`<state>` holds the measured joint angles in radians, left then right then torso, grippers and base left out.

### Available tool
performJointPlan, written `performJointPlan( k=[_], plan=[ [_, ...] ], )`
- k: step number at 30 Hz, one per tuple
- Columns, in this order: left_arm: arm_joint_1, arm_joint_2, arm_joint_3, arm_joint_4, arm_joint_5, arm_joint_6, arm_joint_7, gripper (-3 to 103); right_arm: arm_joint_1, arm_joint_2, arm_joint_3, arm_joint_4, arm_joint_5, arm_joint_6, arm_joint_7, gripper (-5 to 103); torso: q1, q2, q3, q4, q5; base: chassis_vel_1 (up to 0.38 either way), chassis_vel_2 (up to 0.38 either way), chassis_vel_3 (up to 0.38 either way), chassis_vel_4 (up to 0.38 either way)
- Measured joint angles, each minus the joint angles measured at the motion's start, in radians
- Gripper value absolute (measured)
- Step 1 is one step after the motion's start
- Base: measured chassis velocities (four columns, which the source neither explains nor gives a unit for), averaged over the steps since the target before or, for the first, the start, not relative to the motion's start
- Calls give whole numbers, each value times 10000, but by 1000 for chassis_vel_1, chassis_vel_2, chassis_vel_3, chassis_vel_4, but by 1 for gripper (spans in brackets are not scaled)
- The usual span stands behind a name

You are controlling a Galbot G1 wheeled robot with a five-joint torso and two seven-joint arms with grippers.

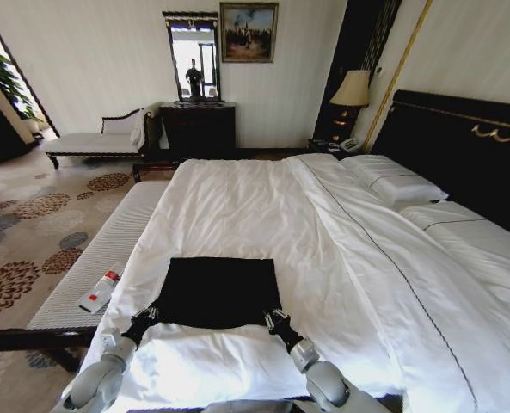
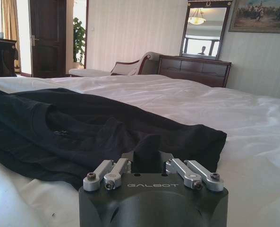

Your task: Fold the clothes on the bed.

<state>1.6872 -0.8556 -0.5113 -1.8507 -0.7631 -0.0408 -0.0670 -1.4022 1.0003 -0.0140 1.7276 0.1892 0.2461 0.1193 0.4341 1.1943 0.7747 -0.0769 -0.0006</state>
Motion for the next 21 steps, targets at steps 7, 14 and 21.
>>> performJointPlan(
  k=[7, 14, 21],
  plan=[
    [1027, -106, -945, -683, -154, -121, 65, 51, -1275, -106, 1262, 751, -252, 282, -174, 54, -1, 1, -1, -1, 0, 0, 0, 0, 0],
    [943, 13, -1610, -632, -768, -171, 98, 73, -1939, -138, 2020, 1167, -129, 391, -315, 82, -1, 1, -1, 0, -1, 0, 0, 0, 0],
    [-1278, 87, -1029, 149, -2045, 863, -408, 98, -1218, -51, 2013, 1364, 1065, -145, -25, 100, 0, 0, 1, 2, -1, 0, 0, 0, 0]
  ],
)
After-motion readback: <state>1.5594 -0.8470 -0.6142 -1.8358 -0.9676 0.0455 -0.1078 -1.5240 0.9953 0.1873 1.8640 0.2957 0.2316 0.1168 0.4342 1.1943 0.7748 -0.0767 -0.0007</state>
